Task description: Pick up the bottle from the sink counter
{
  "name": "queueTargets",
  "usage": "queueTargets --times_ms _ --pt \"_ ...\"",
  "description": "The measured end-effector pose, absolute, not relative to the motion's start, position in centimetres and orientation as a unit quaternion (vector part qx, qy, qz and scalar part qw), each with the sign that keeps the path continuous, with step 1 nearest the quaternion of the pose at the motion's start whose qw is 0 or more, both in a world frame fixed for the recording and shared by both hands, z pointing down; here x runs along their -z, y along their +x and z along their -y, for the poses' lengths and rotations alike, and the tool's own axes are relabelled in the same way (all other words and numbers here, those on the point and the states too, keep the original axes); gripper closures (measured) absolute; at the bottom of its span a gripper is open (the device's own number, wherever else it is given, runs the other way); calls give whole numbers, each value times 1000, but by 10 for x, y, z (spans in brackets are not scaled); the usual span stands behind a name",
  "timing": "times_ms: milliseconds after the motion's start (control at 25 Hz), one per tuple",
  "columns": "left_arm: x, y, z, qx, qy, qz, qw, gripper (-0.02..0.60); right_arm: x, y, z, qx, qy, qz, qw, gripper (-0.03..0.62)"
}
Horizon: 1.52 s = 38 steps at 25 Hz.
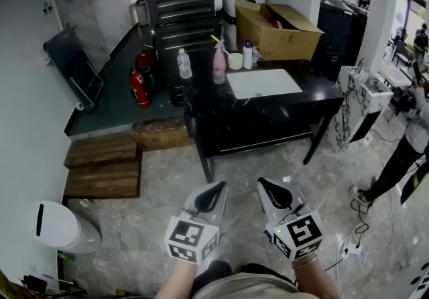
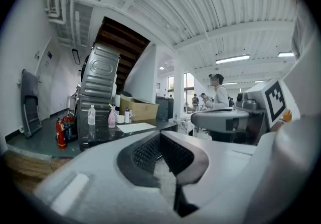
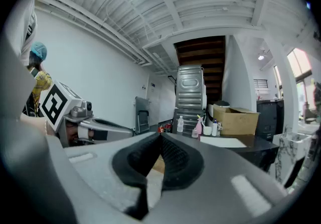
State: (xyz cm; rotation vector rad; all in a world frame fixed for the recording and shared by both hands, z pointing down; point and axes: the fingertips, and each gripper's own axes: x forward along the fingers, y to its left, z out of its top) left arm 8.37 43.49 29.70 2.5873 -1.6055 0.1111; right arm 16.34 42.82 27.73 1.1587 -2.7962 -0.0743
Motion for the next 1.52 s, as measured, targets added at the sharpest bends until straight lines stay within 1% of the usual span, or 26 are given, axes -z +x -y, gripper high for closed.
queueTargets --times_ms 240,440,680,960,1320,1520 --pt "-295 73 -429 -39 843 534 43 580 -272 165 -422 20 384 922 48 591" --pt "-299 80 -429 -39 850 522 47 580 -274 168 -420 4 385 922 41 591" --pt "-292 82 -427 -30 857 513 41 580 -270 170 -415 -25 394 919 5 591" --pt "-293 66 -420 -22 862 503 50 580 -277 148 -414 -27 384 923 17 591" --pt "-304 26 -405 -30 866 496 60 580 -289 104 -405 -38 372 927 24 591" --pt "-311 15 -398 -32 871 484 72 580 -302 84 -402 -58 376 924 28 591"
